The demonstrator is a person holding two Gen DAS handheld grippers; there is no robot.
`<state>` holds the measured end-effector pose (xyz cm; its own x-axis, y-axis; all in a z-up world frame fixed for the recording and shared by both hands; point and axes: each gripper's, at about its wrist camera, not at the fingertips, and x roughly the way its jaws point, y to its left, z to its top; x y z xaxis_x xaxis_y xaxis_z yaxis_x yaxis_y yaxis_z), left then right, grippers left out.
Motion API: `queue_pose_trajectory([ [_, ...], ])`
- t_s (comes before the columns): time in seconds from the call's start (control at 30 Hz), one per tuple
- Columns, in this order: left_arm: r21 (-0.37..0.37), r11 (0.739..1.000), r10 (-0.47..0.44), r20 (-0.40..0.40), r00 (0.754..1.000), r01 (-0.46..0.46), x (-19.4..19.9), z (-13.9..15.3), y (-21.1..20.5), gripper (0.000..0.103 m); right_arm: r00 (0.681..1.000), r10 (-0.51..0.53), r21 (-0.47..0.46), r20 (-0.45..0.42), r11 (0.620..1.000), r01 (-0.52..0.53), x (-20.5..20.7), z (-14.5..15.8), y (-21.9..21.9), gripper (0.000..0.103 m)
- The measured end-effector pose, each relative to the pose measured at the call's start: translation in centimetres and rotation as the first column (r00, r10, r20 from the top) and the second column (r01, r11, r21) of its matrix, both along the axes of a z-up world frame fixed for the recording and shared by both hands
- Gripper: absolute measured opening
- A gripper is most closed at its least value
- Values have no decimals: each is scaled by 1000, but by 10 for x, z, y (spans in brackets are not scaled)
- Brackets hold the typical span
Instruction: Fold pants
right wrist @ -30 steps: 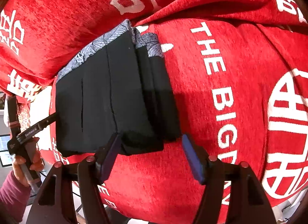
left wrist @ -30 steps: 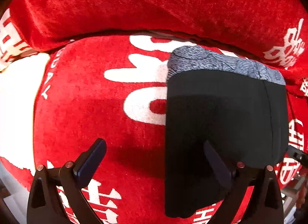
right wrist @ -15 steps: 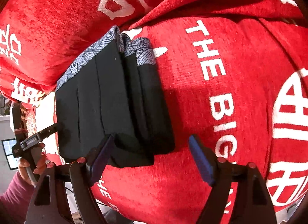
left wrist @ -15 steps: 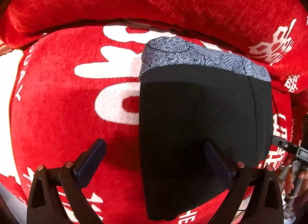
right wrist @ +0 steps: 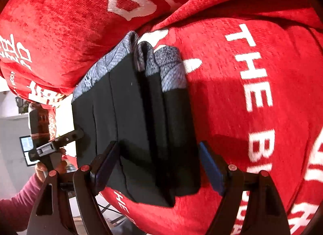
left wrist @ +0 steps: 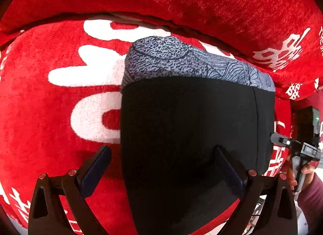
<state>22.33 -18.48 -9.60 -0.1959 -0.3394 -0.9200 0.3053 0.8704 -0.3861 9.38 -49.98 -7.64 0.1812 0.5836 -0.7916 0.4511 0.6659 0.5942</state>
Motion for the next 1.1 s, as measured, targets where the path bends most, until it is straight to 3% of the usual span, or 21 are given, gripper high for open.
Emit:
queue_pose_trajectory([
  [0.27, -31, 999, -14, 4, 1000, 14, 3, -6, -19, 101, 1000, -13, 118, 14, 993, 11, 3, -16, -12, 84],
  [0.6, -54, 998, 24, -25, 999, -25, 3, -14, -15, 102, 999, -19, 120, 27, 993, 15, 7, -21, -10, 85],
  [0.67, -54, 998, 42, -38, 998, -44, 3, -13, -12, 102, 1000, -19, 102, 8, 995, 18, 8, -19, -9, 81],
  [0.83, -97, 994, 59, 4, 998, -58, -3, 5, -7, 78, 999, -38, 114, 8, 993, 37, 7, -14, -7, 60],
  [1.1, -172, 982, 82, -8, 997, -82, -11, 38, 7, 74, 991, -132, 203, 6, 971, 128, -2, 3, -7, 49],
])
